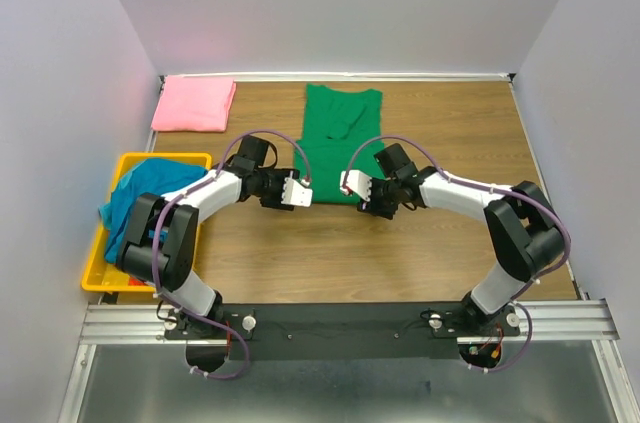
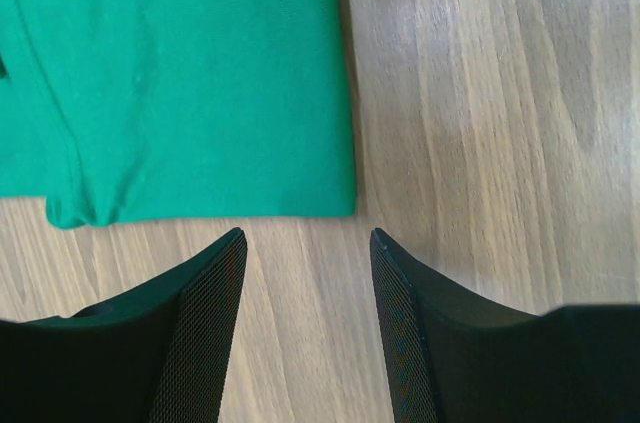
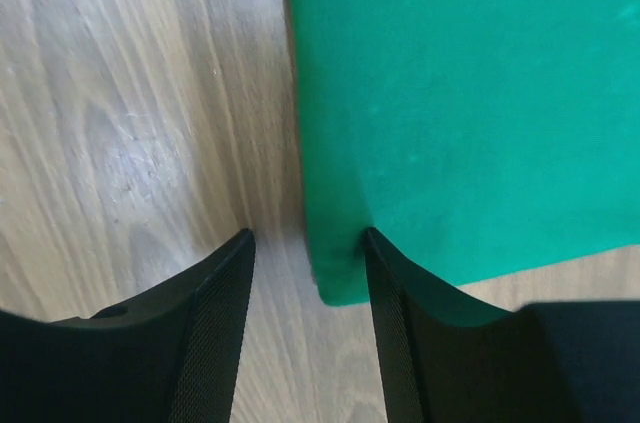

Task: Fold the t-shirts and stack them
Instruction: Fold the tshirt

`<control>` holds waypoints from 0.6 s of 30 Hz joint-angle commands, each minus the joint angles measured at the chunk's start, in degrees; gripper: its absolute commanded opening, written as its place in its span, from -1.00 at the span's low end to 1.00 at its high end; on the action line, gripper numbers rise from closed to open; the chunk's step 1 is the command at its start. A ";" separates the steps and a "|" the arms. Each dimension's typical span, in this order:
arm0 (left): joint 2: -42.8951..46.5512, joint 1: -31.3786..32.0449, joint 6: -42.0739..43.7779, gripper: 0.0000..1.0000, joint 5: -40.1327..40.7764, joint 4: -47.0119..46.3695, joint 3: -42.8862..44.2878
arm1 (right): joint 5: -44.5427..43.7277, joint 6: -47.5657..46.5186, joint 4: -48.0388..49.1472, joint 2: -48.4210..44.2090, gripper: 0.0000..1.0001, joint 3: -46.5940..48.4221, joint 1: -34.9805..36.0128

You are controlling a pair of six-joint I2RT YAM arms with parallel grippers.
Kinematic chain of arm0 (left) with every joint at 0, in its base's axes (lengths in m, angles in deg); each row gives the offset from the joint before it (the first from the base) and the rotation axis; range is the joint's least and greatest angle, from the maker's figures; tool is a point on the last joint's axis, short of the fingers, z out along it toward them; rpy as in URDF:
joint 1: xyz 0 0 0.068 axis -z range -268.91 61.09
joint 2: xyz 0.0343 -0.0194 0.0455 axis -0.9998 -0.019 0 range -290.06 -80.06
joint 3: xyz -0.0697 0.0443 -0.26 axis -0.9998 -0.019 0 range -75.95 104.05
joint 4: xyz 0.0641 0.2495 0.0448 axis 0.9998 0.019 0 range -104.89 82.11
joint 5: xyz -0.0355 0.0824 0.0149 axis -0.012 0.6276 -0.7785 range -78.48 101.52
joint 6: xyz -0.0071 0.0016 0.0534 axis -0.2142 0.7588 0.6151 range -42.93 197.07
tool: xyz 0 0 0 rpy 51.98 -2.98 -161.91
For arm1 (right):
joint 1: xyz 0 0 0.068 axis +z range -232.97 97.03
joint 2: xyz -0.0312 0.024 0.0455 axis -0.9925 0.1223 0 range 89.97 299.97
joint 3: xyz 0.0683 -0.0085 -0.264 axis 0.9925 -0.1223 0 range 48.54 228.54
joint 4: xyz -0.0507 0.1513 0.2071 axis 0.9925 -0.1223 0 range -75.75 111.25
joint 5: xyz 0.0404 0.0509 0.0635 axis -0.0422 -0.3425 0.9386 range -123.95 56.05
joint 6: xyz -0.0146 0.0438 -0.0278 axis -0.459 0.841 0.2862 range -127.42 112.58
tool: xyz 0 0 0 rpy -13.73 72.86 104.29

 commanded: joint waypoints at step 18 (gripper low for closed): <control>-9.12 5.45 5.16 -0.31 5.58 3.29 6.43 | -4.31 -1.74 3.67 2.58 -0.79 -3.03 0.34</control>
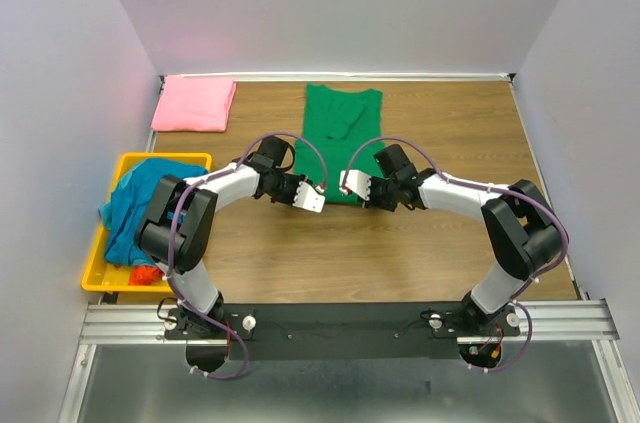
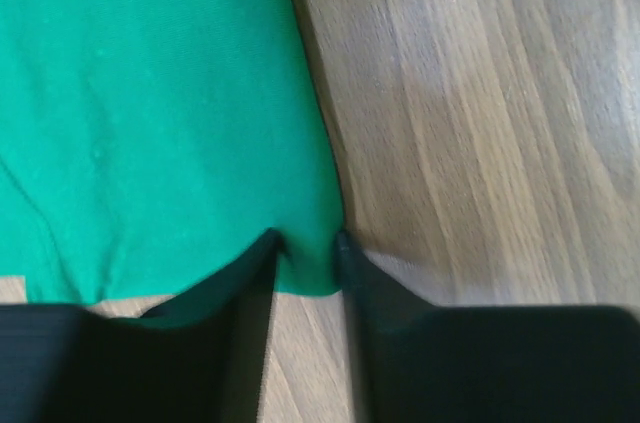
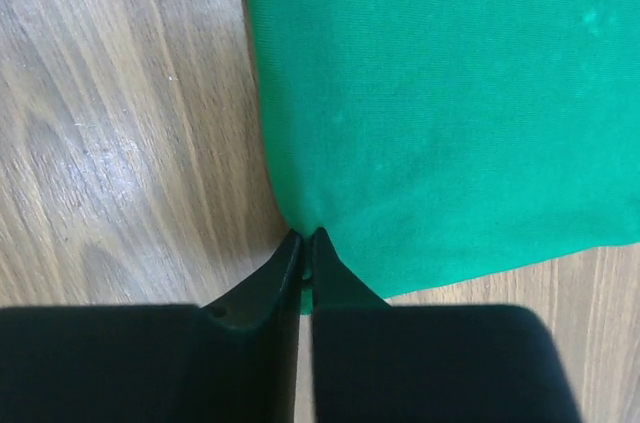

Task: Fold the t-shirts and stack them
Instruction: Fold the tshirt

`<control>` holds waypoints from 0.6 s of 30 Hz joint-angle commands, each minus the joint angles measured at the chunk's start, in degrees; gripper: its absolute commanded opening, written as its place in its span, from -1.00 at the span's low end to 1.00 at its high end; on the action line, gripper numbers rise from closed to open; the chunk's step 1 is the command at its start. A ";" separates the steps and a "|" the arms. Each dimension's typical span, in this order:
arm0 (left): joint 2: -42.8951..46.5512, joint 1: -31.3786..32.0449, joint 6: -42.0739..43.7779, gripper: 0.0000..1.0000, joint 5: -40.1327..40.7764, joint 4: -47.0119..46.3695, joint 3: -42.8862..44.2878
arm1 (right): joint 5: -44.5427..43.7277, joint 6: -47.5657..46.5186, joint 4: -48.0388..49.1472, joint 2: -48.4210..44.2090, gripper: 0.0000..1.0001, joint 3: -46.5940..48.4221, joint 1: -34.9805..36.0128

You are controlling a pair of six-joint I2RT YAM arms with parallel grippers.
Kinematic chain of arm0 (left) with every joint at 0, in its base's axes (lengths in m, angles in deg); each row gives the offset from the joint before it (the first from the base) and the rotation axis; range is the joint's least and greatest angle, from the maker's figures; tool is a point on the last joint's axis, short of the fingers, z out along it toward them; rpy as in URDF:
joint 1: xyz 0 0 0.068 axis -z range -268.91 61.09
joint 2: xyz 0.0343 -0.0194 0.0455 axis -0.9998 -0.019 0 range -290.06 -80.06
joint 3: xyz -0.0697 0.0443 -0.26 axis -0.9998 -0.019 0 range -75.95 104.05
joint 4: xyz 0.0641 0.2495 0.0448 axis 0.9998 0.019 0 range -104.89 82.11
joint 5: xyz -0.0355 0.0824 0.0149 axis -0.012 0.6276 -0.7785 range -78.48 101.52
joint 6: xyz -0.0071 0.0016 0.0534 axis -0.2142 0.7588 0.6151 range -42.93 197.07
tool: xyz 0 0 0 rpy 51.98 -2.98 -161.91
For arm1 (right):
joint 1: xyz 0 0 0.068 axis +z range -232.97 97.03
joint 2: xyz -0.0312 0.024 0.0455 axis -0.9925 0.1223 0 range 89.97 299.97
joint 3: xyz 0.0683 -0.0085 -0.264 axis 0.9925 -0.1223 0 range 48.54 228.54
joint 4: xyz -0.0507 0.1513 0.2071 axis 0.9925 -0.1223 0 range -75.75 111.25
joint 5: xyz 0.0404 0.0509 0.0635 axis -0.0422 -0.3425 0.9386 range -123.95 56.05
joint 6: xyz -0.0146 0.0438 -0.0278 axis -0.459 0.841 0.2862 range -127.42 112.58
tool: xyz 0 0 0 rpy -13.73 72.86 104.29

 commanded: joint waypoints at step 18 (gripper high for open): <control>1.49 -2.83 -1.18 -1.00 -4.87 17.82 16.86 | -0.15 4.86 -11.94 -9.18 -0.99 7.22 -2.38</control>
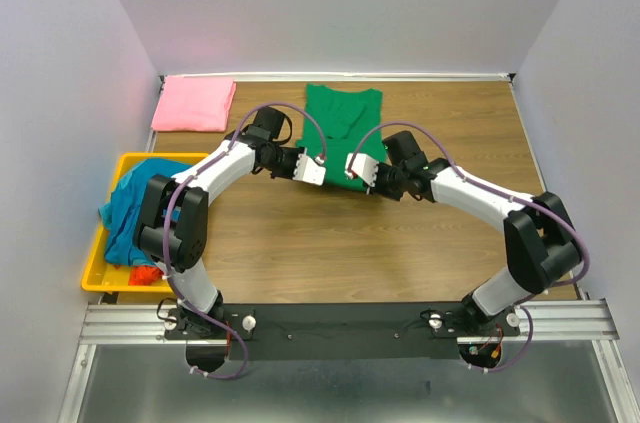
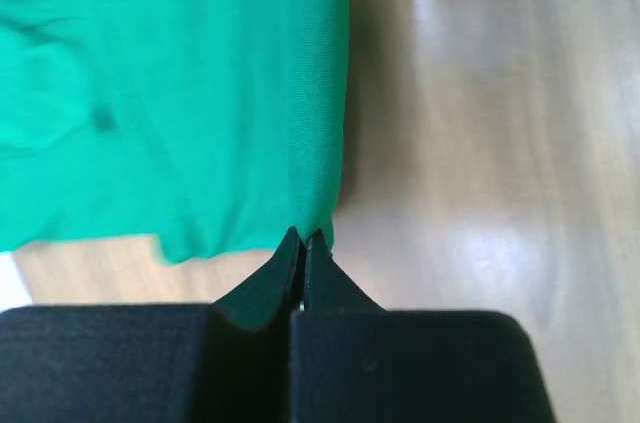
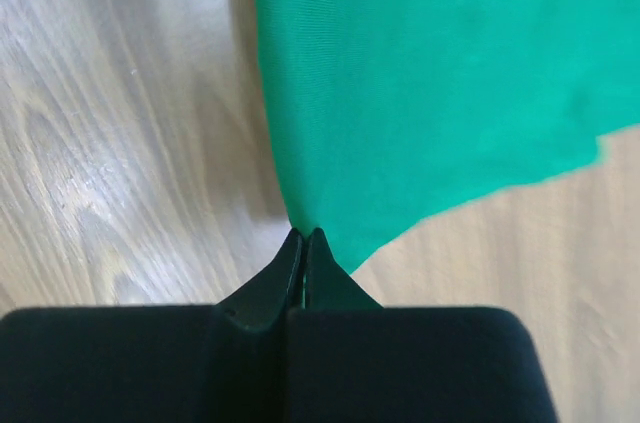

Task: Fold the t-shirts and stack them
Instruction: Fold the tshirt

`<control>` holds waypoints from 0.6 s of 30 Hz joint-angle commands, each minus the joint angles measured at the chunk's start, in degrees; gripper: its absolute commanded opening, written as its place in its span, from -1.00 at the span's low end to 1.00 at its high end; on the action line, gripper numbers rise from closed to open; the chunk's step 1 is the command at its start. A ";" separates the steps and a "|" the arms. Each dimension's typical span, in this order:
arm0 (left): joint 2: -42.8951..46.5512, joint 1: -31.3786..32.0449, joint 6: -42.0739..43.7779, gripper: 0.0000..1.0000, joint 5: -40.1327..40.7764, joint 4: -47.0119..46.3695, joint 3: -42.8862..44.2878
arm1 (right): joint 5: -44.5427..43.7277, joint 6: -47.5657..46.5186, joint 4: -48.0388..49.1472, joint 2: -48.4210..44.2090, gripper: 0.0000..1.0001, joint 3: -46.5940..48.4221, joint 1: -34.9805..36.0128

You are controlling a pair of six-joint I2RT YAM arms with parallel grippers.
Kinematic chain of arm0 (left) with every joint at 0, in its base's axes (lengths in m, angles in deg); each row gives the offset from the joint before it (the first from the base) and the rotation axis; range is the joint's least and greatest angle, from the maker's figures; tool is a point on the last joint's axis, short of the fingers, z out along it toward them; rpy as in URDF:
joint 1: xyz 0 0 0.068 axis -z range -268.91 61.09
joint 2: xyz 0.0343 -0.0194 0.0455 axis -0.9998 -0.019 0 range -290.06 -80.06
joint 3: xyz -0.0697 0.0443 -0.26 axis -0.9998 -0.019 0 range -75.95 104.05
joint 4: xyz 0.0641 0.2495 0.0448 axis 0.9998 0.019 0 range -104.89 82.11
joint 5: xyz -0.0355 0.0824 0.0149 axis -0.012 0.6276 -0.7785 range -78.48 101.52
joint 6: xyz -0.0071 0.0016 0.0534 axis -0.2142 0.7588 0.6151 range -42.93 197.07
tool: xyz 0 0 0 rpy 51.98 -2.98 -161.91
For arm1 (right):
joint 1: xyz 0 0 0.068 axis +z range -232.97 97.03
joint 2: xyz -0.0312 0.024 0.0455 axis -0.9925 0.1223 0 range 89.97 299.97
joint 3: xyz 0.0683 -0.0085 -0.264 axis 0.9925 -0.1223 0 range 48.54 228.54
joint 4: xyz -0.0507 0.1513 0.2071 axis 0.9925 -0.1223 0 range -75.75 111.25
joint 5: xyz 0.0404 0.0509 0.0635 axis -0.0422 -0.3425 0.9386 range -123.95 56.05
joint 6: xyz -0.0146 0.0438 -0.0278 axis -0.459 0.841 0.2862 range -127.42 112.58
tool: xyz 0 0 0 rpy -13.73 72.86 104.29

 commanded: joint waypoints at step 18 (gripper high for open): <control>26.15 4.92 -0.70 -1.00 -9.32 33.97 1.73 | 9.38 3.42 -39.58 -24.27 -0.99 12.44 6.40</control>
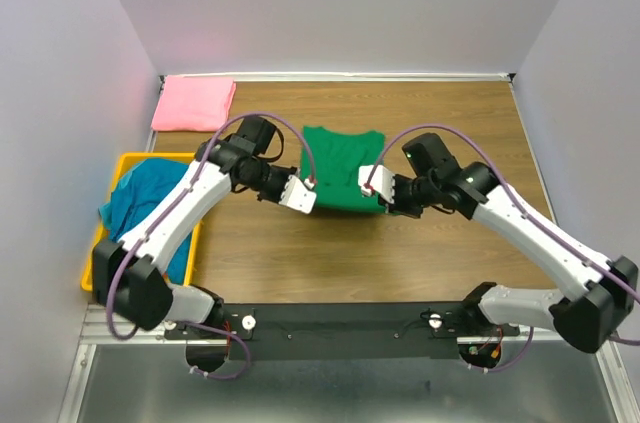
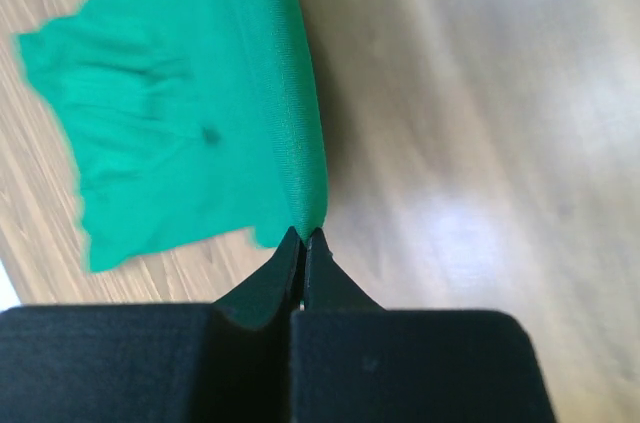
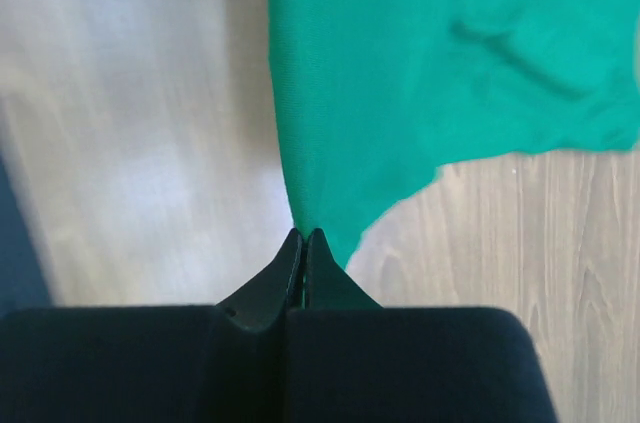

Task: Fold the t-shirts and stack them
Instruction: Fold the tshirt

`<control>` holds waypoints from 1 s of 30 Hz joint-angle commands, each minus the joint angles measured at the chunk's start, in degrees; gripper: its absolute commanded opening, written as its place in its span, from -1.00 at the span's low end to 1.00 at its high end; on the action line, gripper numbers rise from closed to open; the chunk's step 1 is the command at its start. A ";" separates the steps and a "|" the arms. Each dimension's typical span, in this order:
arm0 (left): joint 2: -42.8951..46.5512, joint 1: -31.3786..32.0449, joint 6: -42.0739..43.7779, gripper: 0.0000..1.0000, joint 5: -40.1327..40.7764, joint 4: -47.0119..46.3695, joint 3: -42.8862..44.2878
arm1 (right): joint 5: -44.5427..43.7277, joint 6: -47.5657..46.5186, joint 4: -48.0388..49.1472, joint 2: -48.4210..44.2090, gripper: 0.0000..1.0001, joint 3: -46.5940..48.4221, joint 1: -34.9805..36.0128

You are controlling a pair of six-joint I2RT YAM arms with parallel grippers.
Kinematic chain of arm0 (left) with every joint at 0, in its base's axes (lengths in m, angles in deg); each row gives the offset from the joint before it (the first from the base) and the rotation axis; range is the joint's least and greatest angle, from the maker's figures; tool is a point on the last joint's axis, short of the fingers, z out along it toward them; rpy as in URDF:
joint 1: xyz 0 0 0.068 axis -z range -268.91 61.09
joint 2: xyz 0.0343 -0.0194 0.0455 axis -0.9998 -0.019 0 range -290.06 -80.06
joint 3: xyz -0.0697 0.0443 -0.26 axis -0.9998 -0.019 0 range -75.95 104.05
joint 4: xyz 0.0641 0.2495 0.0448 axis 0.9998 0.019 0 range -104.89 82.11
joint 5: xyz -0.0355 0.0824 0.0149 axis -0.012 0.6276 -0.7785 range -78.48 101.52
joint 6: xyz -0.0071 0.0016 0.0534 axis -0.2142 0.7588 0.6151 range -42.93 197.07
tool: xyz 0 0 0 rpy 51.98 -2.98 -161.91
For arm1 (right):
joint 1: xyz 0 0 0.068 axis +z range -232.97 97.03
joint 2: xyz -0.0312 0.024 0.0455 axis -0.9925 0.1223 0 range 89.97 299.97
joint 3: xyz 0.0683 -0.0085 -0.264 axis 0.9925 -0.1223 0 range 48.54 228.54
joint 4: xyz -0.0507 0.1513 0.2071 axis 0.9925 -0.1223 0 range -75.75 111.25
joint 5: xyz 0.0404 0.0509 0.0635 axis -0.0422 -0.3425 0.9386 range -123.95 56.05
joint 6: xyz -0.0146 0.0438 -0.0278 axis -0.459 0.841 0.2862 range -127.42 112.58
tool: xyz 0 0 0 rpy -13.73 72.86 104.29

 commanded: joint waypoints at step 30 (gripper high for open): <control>-37.28 -10.77 -15.83 -1.00 -1.14 -15.20 18.95 | 4.87 -0.74 9.04 41.86 -0.99 19.23 -13.44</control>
